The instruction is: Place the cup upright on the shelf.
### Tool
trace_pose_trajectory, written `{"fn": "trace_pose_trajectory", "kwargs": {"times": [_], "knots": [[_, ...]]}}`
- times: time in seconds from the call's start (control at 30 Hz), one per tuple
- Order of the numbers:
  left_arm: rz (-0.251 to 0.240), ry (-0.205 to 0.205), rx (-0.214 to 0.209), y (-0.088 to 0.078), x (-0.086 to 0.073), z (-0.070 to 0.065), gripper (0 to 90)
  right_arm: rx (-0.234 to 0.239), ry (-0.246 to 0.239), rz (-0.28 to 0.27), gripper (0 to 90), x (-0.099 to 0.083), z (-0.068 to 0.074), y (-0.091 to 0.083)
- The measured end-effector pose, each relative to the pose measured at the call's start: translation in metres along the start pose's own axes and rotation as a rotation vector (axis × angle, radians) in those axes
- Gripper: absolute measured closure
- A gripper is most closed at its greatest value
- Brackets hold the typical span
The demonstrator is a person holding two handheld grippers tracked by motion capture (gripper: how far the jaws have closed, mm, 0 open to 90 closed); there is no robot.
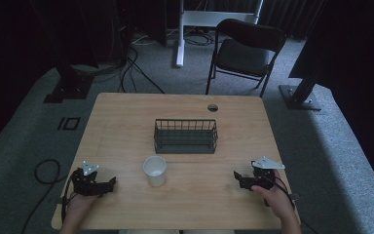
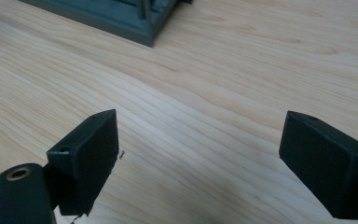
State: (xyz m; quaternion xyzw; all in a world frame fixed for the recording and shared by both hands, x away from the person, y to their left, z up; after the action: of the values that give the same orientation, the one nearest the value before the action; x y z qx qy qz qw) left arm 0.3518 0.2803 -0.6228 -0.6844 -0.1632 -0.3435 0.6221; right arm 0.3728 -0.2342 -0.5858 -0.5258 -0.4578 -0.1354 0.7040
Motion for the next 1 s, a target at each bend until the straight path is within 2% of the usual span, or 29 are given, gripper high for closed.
{"fn": "trace_pose_trajectory", "kwargs": {"times": [0.4, 0.63, 1.0], "knots": [[0.000, 0.000, 0.000, 0.000, 0.000, 0.000, 0.7, 0.074, -0.047, -0.020, 11.7, 0.012, 0.030, 0.011], [0.000, 0.000, 0.000, 0.000, 0.000, 0.000, 0.7, 0.140, -0.077, -0.039, 11.7, 0.019, 0.051, 0.017], [0.000, 0.000, 0.000, 0.000, 0.000, 0.000, 0.7, 0.218, -0.121, -0.048, 11.7, 0.029, 0.083, 0.025]]}}
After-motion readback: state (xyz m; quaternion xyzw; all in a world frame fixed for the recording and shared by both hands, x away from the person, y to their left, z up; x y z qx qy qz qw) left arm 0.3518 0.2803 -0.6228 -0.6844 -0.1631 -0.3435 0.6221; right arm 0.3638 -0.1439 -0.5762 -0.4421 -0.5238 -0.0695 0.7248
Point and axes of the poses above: each handheld gripper's, and its own axes: y roughly forward along the jaws, x roughly out of its top, z roughly to its left, the point moved 10 cm from there along y, roughly forward along the jaws, and after that the axes turned 1 degree about z, right-handed, at the moved point
